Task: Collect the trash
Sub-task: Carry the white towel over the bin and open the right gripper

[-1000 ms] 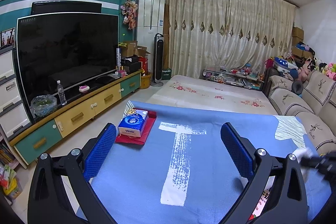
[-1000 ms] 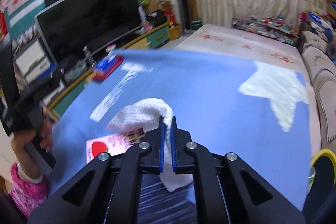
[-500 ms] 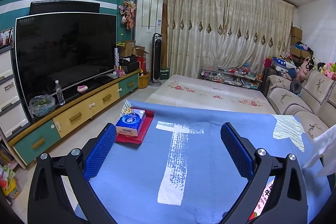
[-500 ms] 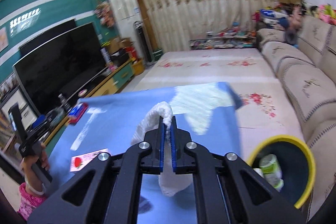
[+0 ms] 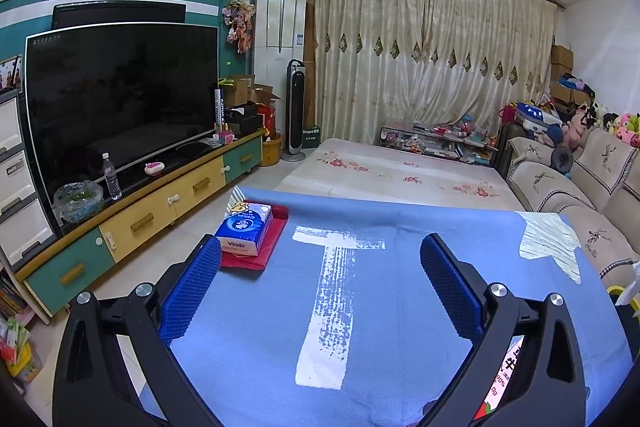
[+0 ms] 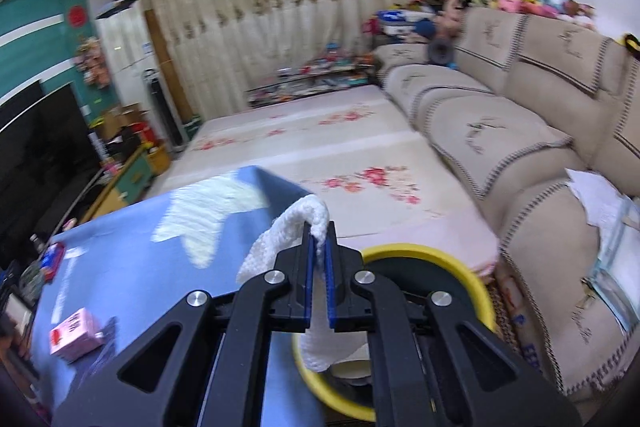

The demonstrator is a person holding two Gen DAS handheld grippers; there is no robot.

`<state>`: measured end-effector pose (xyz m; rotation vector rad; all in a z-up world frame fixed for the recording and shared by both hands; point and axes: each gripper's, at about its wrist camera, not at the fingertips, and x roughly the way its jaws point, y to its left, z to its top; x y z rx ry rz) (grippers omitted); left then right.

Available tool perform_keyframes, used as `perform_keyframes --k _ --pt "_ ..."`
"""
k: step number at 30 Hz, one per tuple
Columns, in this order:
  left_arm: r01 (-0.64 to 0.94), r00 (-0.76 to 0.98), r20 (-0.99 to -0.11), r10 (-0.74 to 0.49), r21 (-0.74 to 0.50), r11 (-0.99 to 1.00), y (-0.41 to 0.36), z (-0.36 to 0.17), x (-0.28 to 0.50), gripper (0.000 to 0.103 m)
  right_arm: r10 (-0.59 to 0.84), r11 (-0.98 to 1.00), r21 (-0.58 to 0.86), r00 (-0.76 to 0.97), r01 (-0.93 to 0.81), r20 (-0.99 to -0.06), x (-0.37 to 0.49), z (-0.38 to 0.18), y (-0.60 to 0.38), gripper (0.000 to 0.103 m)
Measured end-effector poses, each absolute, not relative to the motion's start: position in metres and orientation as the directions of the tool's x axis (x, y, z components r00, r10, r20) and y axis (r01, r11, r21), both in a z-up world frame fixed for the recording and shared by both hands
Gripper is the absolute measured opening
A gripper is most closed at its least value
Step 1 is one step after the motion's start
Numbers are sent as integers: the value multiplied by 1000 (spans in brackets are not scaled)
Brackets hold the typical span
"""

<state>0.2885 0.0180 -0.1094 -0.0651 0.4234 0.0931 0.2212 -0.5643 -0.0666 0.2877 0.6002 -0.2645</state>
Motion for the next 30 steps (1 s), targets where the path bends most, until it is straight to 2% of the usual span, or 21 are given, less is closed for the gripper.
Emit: perform_keyframes --k 11,13,14,15,17,22,26,30 --pt "-88 904 -423 63 -38 995 15 -111 290 98 -234 886 136 682 443 -692 236 -122 -601 7" --pt "-85 904 -423 62 -35 996 15 -110 290 98 -240 881 128 663 456 -710 239 -132 -602 9" --pt "-83 904 -422 61 -34 996 14 -110 289 98 -246 877 122 653 465 -716 240 -135 -602 17" --pt "-81 904 -422 59 -35 996 14 -110 290 98 -263 870 109 639 481 -723 241 -140 -604 30" --pt "-74 904 -425 52 -36 997 14 -110 290 98 -283 861 97 629 499 -724 239 -144 -604 43" --pt "-40 900 -436 21 -32 999 10 -110 289 98 -292 859 90 627 504 -722 236 -147 -600 44" --pt "76 886 -455 -86 -40 996 -5 -111 288 98 -271 867 109 643 486 -717 234 -148 -592 44" --pt "228 858 -479 -185 33 973 -32 -113 283 98 -240 874 133 652 468 -719 231 -151 -586 45"
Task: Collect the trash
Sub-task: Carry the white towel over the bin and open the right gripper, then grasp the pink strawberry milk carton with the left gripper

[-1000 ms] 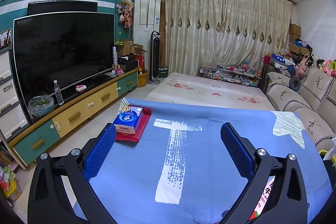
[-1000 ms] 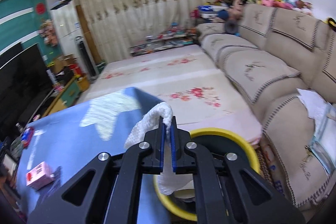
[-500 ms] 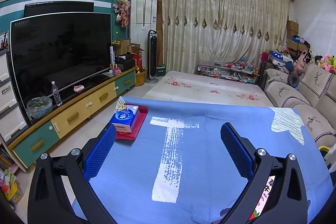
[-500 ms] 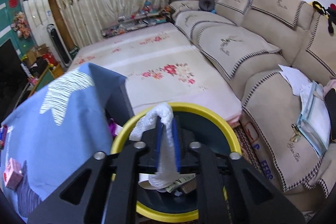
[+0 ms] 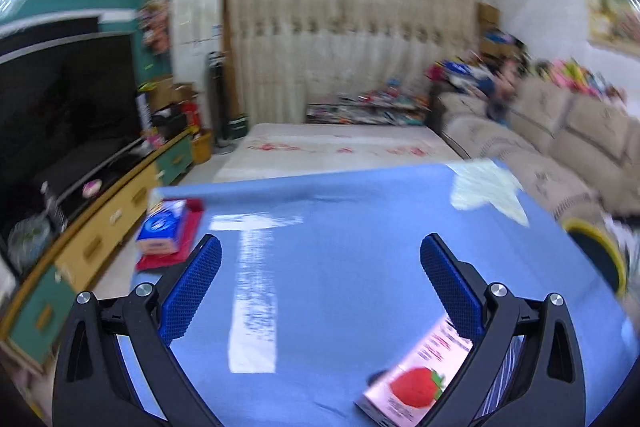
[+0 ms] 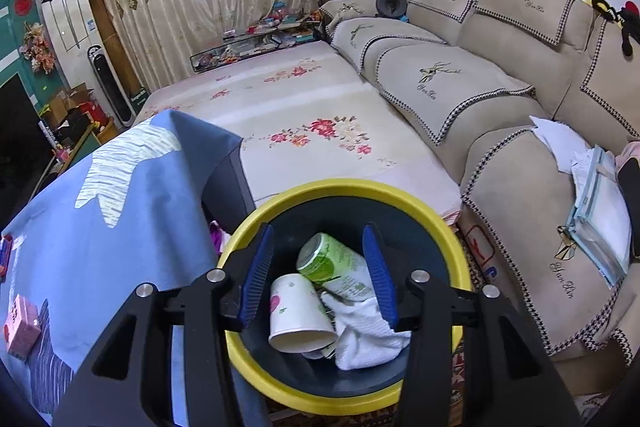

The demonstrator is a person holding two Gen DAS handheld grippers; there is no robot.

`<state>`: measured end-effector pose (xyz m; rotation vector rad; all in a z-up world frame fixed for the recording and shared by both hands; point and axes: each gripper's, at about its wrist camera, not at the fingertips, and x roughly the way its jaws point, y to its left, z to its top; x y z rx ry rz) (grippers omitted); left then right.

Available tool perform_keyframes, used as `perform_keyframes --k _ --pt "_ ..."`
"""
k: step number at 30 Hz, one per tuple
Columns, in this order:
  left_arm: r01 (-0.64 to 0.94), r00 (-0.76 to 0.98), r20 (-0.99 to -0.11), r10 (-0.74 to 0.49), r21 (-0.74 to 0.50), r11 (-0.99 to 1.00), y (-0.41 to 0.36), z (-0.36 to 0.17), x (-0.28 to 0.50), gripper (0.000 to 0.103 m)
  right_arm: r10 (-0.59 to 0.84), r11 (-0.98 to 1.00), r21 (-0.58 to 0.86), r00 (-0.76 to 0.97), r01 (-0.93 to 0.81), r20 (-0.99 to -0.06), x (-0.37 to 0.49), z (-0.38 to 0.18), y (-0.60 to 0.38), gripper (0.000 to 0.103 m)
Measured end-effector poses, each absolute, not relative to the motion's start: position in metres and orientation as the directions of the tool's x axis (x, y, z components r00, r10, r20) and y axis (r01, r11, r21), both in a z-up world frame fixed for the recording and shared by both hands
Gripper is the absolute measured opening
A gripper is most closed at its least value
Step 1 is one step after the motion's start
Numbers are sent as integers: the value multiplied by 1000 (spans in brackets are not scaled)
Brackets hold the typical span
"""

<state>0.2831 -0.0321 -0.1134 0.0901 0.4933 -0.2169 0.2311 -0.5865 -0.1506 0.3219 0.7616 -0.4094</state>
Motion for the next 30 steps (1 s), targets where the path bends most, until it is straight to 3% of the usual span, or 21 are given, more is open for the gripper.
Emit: perform_keyframes --k 6,10,21,30 --pt "498 719 -578 -387 39 866 -68 -122 276 98 -211 886 143 660 440 -721 224 -154 -580 46" --pt "618 567 -665 -485 -46 785 -78 -136 280 98 -203 887 150 662 436 -722 215 -157 -579 48" --pt "681 479 -759 -441 4 732 -106 -173 281 97 -162 891 177 658 417 -735 204 -169 -569 49" --pt "679 447 -798 -405 9 734 -113 -187 289 76 -138 895 191 658 403 -740 206 -173 -567 49"
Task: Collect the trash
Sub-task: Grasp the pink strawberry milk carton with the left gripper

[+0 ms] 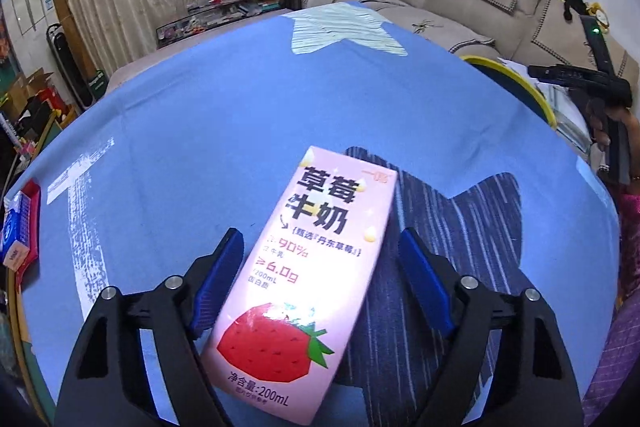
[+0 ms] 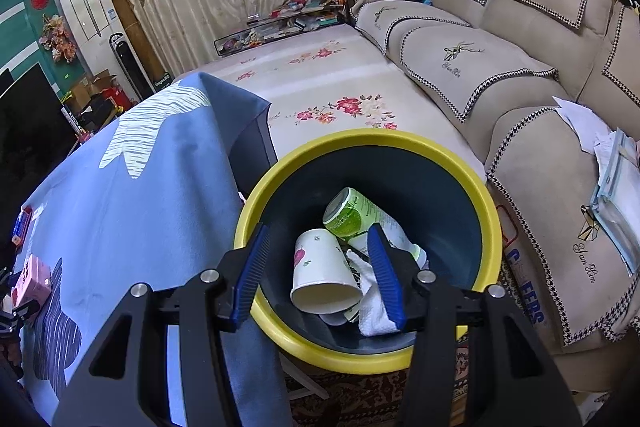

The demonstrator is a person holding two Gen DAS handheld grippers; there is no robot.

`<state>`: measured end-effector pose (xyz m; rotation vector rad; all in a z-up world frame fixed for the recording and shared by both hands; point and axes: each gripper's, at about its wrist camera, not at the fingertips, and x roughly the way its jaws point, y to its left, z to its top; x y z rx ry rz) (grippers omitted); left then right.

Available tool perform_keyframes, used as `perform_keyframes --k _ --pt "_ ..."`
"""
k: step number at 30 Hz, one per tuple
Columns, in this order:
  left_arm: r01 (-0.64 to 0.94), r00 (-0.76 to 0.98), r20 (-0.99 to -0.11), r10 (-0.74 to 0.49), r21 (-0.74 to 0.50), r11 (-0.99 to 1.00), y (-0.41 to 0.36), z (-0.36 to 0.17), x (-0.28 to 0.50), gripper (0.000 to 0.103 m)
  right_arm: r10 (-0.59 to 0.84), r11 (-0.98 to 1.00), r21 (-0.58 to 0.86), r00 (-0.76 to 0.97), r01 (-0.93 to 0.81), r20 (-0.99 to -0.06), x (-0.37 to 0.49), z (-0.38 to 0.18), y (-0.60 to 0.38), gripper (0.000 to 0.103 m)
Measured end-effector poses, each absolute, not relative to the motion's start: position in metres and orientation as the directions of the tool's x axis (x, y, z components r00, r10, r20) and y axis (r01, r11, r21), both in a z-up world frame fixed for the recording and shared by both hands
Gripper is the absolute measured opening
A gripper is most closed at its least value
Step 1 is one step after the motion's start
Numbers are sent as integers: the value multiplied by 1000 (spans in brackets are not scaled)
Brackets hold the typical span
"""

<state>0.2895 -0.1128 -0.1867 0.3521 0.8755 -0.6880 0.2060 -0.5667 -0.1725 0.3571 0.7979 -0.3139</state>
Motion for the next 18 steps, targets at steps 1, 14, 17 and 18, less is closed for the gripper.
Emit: perform_keyframes --k 1,14,17,18 --pt "671 450 -799 -399 8 741 -113 -188 291 75 -138 894 194 658 404 -740 206 -172 -568 49" --pt "629 443 -816 -371 -11 777 -135 -178 273 51 -119 881 235 673 411 -730 189 -172 -578 49" --pt "636 453 -795 -403 -28 771 -145 -159 264 51 -107 881 249 684 401 -722 183 -170 -576 49" --pt "642 458 -788 -411 -26 766 -150 -153 261 51 -106 882 251 686 400 -720 180 -170 -575 49"
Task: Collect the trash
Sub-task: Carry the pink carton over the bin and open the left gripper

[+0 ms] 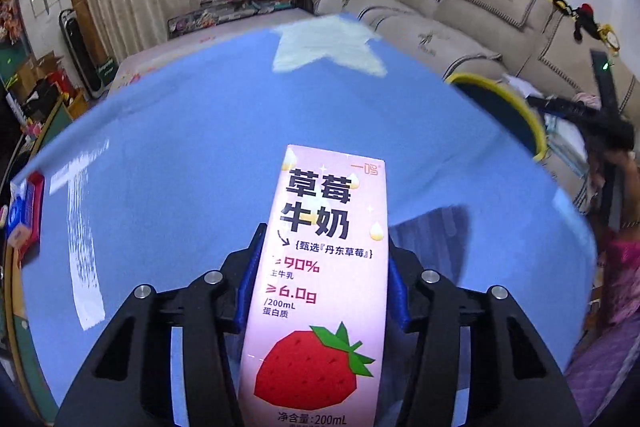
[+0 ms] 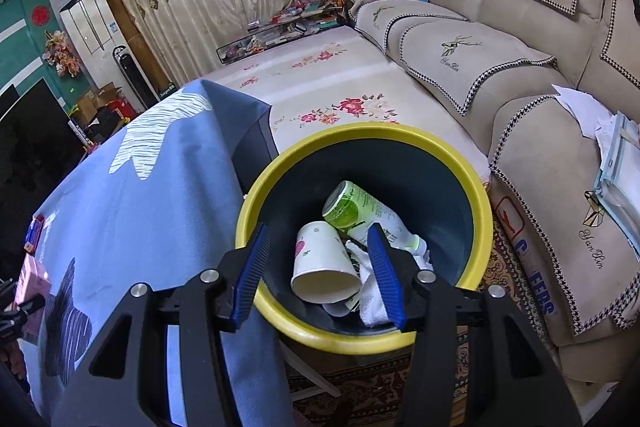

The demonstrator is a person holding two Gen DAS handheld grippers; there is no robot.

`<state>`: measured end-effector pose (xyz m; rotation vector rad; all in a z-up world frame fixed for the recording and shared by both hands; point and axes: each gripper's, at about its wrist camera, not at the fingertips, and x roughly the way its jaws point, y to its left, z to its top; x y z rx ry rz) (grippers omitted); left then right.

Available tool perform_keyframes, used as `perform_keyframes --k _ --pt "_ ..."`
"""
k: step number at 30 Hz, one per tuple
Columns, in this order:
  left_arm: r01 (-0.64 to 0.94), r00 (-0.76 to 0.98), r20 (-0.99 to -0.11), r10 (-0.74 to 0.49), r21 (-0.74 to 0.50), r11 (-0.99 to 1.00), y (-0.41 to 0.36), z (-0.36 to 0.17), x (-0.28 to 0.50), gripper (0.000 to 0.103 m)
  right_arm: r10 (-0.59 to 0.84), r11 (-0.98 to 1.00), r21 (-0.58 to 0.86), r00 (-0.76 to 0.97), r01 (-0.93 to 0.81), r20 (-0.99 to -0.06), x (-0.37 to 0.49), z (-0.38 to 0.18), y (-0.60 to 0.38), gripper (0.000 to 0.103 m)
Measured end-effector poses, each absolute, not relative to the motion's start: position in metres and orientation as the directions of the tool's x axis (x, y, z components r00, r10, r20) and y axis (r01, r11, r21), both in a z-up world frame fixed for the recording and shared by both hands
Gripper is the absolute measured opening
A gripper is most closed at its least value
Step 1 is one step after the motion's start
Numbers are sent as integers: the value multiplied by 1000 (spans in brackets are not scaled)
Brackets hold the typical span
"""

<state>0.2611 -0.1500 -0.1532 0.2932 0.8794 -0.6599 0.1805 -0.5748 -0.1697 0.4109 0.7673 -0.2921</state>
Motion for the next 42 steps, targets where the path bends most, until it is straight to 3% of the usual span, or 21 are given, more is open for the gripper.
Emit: perform_keyframes --k 9,16,26,37,38,39,42 --pt "752 403 -736 -543 -71 655 -239 -102 248 51 -136 873 250 702 419 -699 147 -161 -582 49" --pt "823 285 -761 -582 -117 556 -353 -97 254 51 -193 850 243 706 467 -681 119 -154 -604 52" --pt "852 194 -831 -522 -122 509 -508 -139 279 51 -240 820 240 692 520 -681 93 -156 -635 52" --pt "828 124 -902 -413 -135 545 -585 -203 298 52 -263 803 231 675 549 -690 86 -163 -651 53" --pt "824 124 -909 -397 -129 552 -589 -210 299 60 -264 802 231 674 551 -690 85 -163 -652 53" --pt "821 129 -911 -391 -123 558 -589 -214 301 75 -265 801 231 672 553 -691 85 -163 -652 53" --pt "804 170 -905 -391 -102 586 -586 -217 304 81 -267 800 229 672 554 -691 84 -162 -651 53"
